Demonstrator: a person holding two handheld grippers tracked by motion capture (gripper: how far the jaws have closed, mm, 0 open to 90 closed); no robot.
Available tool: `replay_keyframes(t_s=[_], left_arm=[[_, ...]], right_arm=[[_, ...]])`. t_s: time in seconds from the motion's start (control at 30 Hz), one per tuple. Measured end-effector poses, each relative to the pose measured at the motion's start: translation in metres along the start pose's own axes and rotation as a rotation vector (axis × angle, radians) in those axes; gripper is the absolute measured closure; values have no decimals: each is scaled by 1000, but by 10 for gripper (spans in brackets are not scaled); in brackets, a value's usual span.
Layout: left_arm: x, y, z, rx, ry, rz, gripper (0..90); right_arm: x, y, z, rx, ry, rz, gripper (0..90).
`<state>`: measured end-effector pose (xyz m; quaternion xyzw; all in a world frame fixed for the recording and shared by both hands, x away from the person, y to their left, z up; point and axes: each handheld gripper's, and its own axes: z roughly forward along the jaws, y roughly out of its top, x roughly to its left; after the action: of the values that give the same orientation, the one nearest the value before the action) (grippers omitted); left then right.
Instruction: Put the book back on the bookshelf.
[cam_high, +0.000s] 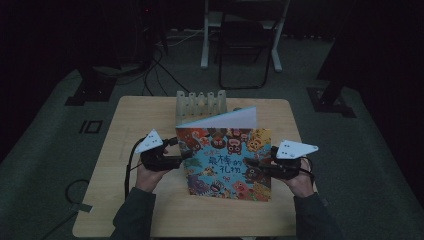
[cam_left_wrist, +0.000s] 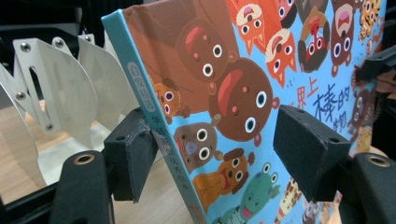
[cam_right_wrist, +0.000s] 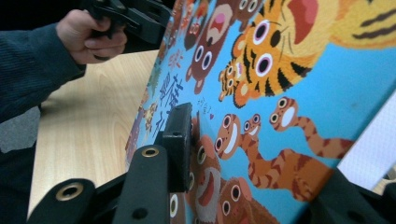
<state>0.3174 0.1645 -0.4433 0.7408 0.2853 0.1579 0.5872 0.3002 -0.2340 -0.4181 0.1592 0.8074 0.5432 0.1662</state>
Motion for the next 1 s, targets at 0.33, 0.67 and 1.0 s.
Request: replay_keyframes(t_s=[0.33, 0.67, 1.0], left_arm=[[-13, 1, -7, -50, -31, 22, 377], [-18, 0, -8, -55, -71, 59, 445], [-26, -4, 5, -29, -123, 89, 472]], right_arm=[[-11, -10, -2, 12, -50, 42, 545], [-13, -19, -7, 38, -64, 30, 516], [-13, -29, -13, 43, -75, 29, 508]])
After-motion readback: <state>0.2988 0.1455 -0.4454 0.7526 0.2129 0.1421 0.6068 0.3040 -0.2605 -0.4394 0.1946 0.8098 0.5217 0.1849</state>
